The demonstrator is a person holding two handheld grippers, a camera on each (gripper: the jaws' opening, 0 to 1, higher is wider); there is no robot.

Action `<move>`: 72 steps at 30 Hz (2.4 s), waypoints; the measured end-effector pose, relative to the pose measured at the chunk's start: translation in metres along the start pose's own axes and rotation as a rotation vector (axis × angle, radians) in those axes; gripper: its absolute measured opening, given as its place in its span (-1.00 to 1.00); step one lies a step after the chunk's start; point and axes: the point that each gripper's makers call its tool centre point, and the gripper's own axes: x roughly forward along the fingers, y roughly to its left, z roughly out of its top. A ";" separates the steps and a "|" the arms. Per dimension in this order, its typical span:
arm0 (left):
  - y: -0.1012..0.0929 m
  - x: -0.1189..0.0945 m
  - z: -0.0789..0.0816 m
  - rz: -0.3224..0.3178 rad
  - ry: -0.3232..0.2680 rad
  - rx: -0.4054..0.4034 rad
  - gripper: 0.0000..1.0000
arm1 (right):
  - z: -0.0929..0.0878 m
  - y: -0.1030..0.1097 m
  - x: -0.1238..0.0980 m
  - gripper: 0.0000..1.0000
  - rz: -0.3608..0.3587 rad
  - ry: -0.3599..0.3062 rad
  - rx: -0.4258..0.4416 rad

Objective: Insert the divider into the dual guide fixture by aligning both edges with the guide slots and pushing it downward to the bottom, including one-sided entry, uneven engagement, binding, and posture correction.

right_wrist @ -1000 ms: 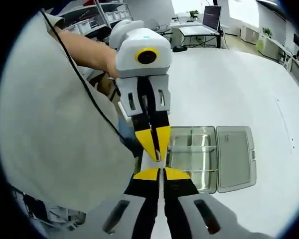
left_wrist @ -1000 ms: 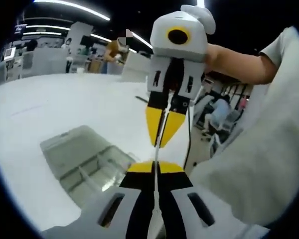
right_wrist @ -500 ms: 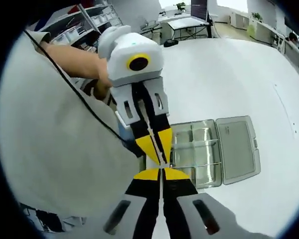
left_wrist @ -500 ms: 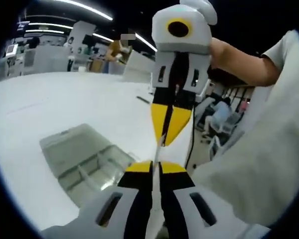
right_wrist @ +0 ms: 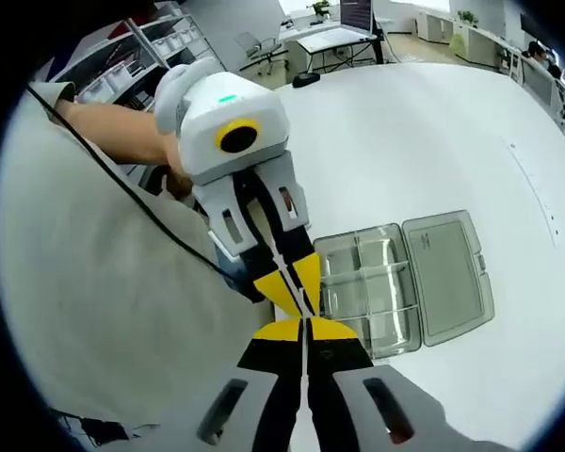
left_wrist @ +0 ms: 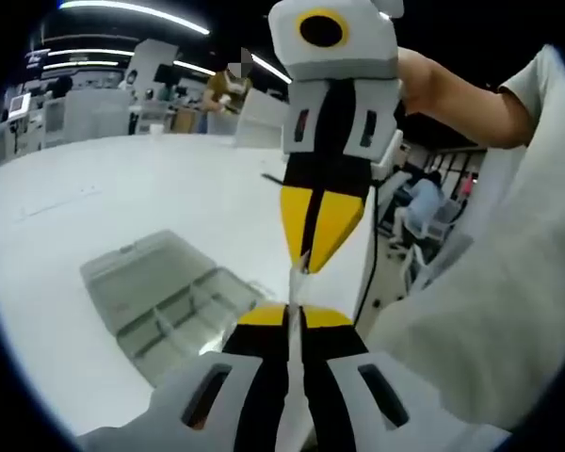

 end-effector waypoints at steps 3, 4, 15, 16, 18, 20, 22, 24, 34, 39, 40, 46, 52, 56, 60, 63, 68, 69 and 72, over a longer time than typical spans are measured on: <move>0.000 -0.001 -0.002 -0.006 0.002 -0.008 -0.99 | 0.000 0.001 0.002 -1.00 0.003 -0.002 -0.003; 0.000 -0.002 -0.003 -0.004 0.003 -0.008 -0.98 | 0.001 0.002 0.002 -1.00 0.002 -0.002 -0.007; 0.009 -0.009 -0.004 0.062 0.009 0.008 -0.85 | 0.008 0.000 0.003 -1.00 -0.016 0.001 -0.021; 0.010 -0.010 -0.004 0.067 0.009 0.009 -0.82 | 0.009 -0.001 0.002 -1.00 -0.019 0.005 -0.029; 0.011 -0.013 -0.003 0.072 0.002 0.005 -0.79 | 0.009 -0.001 0.002 -1.00 -0.025 0.009 -0.039; 0.013 -0.015 -0.002 0.087 -0.004 0.004 -0.73 | 0.009 0.000 0.003 -1.00 -0.024 0.021 -0.054; 0.014 -0.017 -0.001 0.096 -0.010 0.004 -0.60 | 0.010 -0.002 0.003 -1.00 -0.033 0.025 -0.058; 0.014 -0.019 -0.002 0.107 -0.001 0.006 -0.50 | 0.010 -0.002 0.004 -1.00 -0.033 0.026 -0.058; 0.010 -0.026 -0.001 0.133 -0.007 0.030 -0.20 | 0.010 -0.008 0.004 -1.00 -0.061 0.032 -0.060; 0.015 -0.029 -0.001 0.163 -0.008 0.027 0.00 | 0.009 -0.010 0.005 -1.00 -0.074 0.043 -0.066; 0.016 -0.030 -0.002 0.170 -0.005 0.022 0.02 | 0.009 -0.010 0.006 -1.00 -0.074 0.043 -0.067; 0.018 -0.032 -0.001 0.182 -0.015 0.016 0.06 | 0.009 -0.014 0.006 -1.00 -0.093 0.050 -0.071; 0.022 -0.032 -0.004 0.205 -0.003 0.005 0.24 | 0.006 -0.018 0.006 -1.00 -0.107 0.060 -0.074; 0.027 -0.034 -0.004 0.236 -0.010 0.010 0.35 | 0.004 -0.019 0.007 -1.00 -0.110 0.064 -0.070; 0.030 -0.034 -0.007 0.249 -0.001 -0.002 0.42 | 0.003 -0.021 0.008 -1.00 -0.114 0.065 -0.064; 0.032 -0.035 -0.008 0.255 0.001 -0.003 0.43 | 0.001 -0.022 0.008 -1.00 -0.118 0.072 -0.066; 0.033 -0.036 -0.010 0.264 0.004 -0.016 0.52 | 0.001 -0.026 0.007 -1.00 -0.128 0.077 -0.070; 0.033 -0.036 -0.010 0.268 0.004 -0.017 0.54 | 0.000 -0.027 0.007 -1.00 -0.129 0.078 -0.070; 0.035 -0.037 -0.011 0.274 0.006 -0.029 0.60 | 0.001 -0.028 0.008 -1.00 -0.131 0.080 -0.071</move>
